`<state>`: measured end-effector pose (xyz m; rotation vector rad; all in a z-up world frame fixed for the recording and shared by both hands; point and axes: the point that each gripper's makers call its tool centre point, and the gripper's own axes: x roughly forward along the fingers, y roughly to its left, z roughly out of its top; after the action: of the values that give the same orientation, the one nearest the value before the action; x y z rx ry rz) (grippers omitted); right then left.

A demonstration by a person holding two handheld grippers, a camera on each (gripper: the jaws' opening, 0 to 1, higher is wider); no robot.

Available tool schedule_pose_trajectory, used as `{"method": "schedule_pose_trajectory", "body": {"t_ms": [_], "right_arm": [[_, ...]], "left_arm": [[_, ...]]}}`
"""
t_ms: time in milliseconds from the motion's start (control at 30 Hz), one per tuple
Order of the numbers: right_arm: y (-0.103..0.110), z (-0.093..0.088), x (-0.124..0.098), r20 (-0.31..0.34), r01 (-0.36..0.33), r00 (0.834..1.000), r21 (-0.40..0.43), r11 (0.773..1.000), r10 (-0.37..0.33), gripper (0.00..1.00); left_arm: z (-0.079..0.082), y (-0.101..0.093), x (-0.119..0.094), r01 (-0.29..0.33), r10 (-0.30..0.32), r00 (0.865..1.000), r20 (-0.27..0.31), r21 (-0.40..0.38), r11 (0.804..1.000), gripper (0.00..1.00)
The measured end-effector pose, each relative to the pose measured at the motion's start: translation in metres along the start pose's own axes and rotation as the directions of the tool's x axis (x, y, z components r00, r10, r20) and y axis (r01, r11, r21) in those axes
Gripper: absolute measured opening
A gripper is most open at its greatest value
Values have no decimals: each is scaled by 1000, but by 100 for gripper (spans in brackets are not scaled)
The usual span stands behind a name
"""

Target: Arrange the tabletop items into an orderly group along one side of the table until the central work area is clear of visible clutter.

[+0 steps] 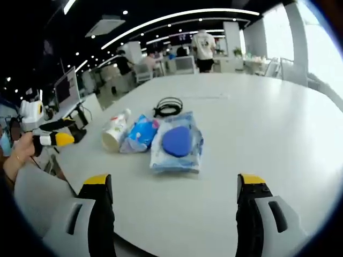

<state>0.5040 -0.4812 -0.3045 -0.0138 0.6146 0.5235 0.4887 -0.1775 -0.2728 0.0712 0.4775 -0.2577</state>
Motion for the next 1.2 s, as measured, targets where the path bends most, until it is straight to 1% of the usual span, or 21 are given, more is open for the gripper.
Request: {"method": "schedule_pose_trajectory", "body": {"t_ms": [100, 200, 367, 500, 600, 700, 1000, 1067, 1133, 1200], "right_arm": [[0, -1, 0, -4, -4, 1000, 6, 1000, 5, 95], [1, -3, 1, -11, -7, 1000, 9, 1000, 7, 95], [0, -4, 1, -17, -5, 1000, 8, 1000, 6, 94], [0, -4, 1, -19, -1, 1000, 1, 1000, 1, 94], [1, -5, 1, -23, -4, 1000, 1, 1000, 4, 94], [1, -6, 1, -29, -1, 1000, -4, 1000, 1, 94], [3, -6, 2, -33, -12, 999, -10, 1000, 12, 94], [4, -6, 2, -33, -15, 999, -9, 1000, 15, 94], [4, -6, 2, -33, -17, 999, -9, 1000, 17, 94], [4, -5, 2, -30, -16, 999, -11, 1000, 15, 94]], "left_arm": [[2, -1, -1, 1, -1, 1000, 13, -4, 1000, 90], [0, -2, -1, 0, 0, 1000, -1, -3, 1000, 90], [3, -1, -2, -8, 9, 1000, 13, -23, 1000, 89], [0, 0, -3, -15, 15, 1000, -1, -21, 1000, 90], [3, -1, -3, -11, 11, 1000, 16, -27, 1000, 89], [1, -1, -3, -11, 11, 1000, 4, -21, 1000, 89], [1, 0, -3, -15, 15, 1000, 3, -12, 1000, 89], [1, 0, -3, -18, 18, 1000, 0, -9, 1000, 91], [1, 3, -3, -36, 36, 999, -4, -2, 999, 93], [0, 2, -3, -30, 30, 1000, -5, -9, 1000, 94]]}}
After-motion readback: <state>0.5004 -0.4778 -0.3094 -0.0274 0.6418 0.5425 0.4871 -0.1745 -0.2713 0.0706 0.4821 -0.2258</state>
